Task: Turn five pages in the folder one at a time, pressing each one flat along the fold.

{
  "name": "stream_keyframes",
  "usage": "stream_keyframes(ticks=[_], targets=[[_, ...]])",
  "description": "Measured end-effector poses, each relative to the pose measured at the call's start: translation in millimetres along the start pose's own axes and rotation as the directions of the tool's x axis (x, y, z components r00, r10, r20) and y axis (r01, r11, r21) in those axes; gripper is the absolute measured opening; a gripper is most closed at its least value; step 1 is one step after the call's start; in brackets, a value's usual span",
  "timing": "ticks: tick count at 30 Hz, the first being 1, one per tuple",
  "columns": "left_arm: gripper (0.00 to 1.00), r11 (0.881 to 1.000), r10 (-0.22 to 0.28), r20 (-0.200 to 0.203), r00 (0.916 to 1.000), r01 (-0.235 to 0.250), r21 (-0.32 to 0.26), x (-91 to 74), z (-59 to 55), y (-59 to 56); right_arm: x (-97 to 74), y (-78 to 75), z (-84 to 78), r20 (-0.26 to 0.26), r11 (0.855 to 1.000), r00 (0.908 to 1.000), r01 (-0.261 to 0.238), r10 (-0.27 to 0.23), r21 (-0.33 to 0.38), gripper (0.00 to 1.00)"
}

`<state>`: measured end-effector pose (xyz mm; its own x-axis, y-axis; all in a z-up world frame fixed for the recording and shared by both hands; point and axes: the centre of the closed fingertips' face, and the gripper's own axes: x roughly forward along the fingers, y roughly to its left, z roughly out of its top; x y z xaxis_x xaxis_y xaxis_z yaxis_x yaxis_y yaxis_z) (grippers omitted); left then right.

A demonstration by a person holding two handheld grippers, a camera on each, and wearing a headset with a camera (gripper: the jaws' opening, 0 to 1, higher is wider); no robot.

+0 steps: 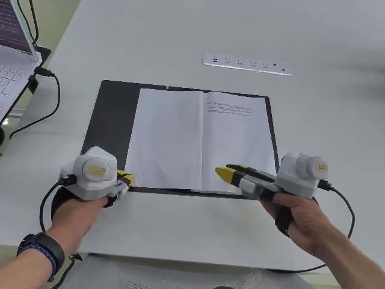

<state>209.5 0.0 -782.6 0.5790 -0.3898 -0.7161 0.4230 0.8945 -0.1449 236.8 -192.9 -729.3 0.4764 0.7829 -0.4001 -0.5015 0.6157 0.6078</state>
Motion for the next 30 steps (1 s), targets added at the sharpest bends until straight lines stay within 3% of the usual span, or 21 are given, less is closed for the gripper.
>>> stream_keyframes(ticks=[5, 12, 21, 30], targets=[[0.0, 1.0, 0.008, -0.001, 1.0, -0.008, 0.009, -0.4, 0.0, -1.9, 15.9, -9.8, 11.4, 0.019, 1.0, 0.9994, 0.029, -0.03, 0.009, 0.2], [0.0, 1.0, 0.0, 0.009, 1.0, 0.0, -0.016, -1.2, 0.1, -1.7, 40.3, -16.0, 26.5, 0.055, 0.999, 0.9984, 0.01, -0.013, 0.046, 0.07], [0.0, 0.999, -0.001, 0.016, 0.9999, 0.002, -0.037, -2.2, -0.3, -1.5, 64.4, -27.9, 32.5, 0.047, 0.997, 0.9988, 0.01, -0.014, 0.079, 0.03], [0.0, 1.0, -0.008, 0.007, 0.9999, 0.008, -0.025, -2.4, -0.9, -1.2, 82.3, -31.4, 41.4, 0.071, 0.993, 0.9973, 0.007, -0.016, 0.12, 0.0]])
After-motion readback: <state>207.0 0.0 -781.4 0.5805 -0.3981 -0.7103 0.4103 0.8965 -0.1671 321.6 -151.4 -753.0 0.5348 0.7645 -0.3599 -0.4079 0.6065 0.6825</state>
